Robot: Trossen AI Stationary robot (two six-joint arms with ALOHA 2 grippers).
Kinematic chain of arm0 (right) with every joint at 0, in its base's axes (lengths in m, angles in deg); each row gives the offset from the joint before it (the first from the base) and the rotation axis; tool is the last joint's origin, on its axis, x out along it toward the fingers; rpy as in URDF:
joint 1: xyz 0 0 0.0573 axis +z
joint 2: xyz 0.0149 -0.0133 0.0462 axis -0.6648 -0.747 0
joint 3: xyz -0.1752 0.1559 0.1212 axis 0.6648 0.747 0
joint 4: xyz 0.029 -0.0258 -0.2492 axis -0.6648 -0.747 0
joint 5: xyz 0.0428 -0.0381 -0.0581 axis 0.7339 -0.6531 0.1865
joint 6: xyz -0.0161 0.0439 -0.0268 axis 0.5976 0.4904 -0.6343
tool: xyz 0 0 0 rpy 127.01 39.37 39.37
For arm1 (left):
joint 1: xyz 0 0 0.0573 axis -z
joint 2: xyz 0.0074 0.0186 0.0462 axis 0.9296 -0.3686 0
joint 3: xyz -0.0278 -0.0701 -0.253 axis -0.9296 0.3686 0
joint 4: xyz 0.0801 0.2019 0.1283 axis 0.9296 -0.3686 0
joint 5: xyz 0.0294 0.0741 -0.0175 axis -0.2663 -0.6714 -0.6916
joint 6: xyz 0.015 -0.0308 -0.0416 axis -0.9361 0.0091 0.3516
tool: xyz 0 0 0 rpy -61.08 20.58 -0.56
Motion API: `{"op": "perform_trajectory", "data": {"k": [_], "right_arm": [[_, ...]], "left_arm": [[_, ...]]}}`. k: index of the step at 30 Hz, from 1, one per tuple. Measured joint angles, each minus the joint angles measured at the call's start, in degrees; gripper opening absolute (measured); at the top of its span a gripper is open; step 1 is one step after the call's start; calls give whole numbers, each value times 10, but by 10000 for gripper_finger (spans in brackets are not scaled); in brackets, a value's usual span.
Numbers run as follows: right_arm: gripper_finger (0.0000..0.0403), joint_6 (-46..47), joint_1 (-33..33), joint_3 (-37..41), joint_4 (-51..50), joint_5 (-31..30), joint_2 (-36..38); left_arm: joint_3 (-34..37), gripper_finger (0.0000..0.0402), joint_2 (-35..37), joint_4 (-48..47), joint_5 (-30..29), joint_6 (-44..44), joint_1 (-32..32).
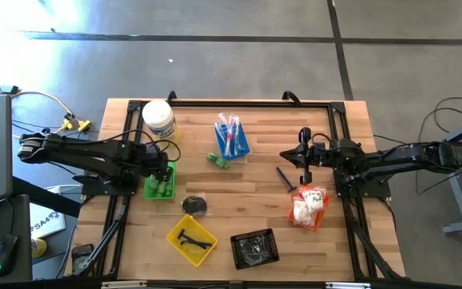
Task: Pick & Place Travel size toiletries
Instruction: Put the green shampoo into the green bin, then put the blue razor into the yellow bin
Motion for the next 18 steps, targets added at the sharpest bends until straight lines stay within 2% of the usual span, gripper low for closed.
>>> {"op": "perform_trajectory", "data": {"k": [6, 10, 12, 14, 18], "right_arm": [[5, 0, 0, 0, 0, 1, 0], [5, 0, 0, 0, -4, 3, 0], [5, -1, 0, 0, -6, 12, 0], [5, -1, 0, 0, -5, 22, 0], [5, 8, 0, 0, -5, 29, 0]], "left_arm": [[-23, 257, 8, -16, -12, -47, 0], [-79, 257, 11, -29, -59, -128, 0], [-105, 257, 13, -9, -92, -214, 0], [-119, 251, 16, 44, -113, -351, 0], [-120, 192, 17, 175, -99, -618, 0]]}}
